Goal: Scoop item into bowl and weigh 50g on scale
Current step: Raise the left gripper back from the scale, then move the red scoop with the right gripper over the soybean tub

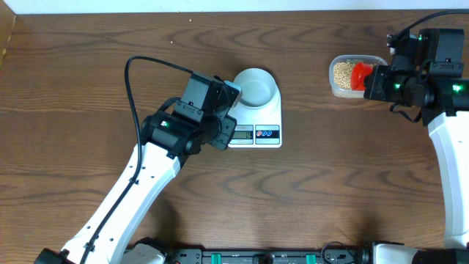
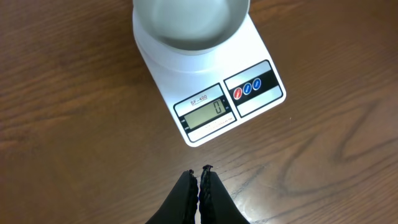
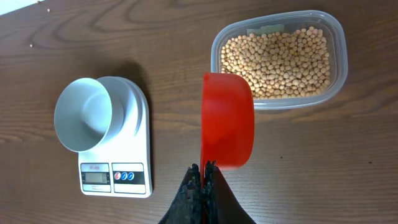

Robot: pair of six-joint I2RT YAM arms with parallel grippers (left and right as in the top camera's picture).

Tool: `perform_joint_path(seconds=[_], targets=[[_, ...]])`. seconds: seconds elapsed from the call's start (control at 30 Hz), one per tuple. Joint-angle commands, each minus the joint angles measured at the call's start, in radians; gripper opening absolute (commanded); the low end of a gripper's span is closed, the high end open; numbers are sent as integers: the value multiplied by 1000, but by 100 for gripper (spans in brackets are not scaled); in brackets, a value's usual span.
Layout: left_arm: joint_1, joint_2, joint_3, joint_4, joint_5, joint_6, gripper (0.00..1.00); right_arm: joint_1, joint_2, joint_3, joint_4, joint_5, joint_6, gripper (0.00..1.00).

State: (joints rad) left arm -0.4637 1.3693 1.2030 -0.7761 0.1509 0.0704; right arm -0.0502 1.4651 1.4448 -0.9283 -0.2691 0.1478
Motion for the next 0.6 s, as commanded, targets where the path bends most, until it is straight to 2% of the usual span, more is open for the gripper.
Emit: perform_joint_path(seconds=[0.0,0.07,0.13,0.17,0.23,0.33,0.37,0.57], targets=[[9,3,-8,3,-10,-47,8,5,-12,13,-3,-2,-16,1],[9,3,-8,3,-10,-46,8,5,-12,13,-3,-2,-20,1],[9,3,-8,3,-10,-46,27,5,-12,13,-3,-2,-23,1],[9,3,-8,3,-10,-46,43,5,-12,13,-3,-2,-23,1],[9,3,-8,3,-9,-46,66,5,-12,13,-3,-2,-23,1],[9,3,-8,3,-9,-46,88,5,-12,13,-3,-2,-23,1],[9,3,-8,3,-10,-46,92,5,-12,13,-3,-2,-23,1],[9,3,-8,3,-10,-46,92,5,-12,13,-4,-2,-28,1]])
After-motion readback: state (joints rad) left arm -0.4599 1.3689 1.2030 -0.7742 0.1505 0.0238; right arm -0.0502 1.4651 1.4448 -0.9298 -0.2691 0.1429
